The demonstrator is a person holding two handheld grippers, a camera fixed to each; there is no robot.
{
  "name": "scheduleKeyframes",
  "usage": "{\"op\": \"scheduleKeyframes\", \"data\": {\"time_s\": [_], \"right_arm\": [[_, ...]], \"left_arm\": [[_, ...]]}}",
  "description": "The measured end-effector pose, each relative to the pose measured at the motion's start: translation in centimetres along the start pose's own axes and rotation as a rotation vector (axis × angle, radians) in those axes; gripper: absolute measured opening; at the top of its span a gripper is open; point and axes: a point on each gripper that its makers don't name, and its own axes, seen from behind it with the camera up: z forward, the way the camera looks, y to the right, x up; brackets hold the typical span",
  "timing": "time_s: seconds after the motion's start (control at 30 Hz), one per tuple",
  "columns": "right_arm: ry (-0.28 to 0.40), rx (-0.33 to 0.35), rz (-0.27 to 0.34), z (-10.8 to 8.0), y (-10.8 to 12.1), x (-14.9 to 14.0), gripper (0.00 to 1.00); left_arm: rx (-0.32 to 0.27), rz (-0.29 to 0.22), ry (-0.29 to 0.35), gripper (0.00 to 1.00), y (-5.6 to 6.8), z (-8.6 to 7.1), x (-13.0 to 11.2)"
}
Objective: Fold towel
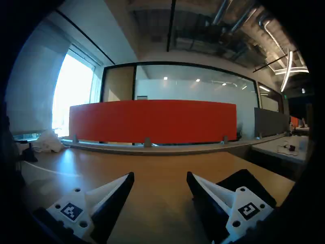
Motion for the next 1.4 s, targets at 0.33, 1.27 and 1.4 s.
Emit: {"op": "scheduleKeyframes", "data": {"time_s": [0.33, 1.27, 1.4], "right_arm": [[-0.001, 0.0, 0.0, -0.02, -0.01, 0.17, 1.0], [-0.001, 0.0, 0.0, -0.04, -0.04, 0.22, 1.0], [-0.001, 0.0, 0.0, -0.04, -0.06, 0.24, 1.0]], "left_arm": [[0.0, 0.0, 0.0, 0.93, 0.02, 0.02, 0.04], [0.0, 0.0, -0.001, 0.94, -0.08, -0.07, 0.39], [0.0, 0.0, -0.001, 0.94, -0.09, -0.09, 0.44]]}}
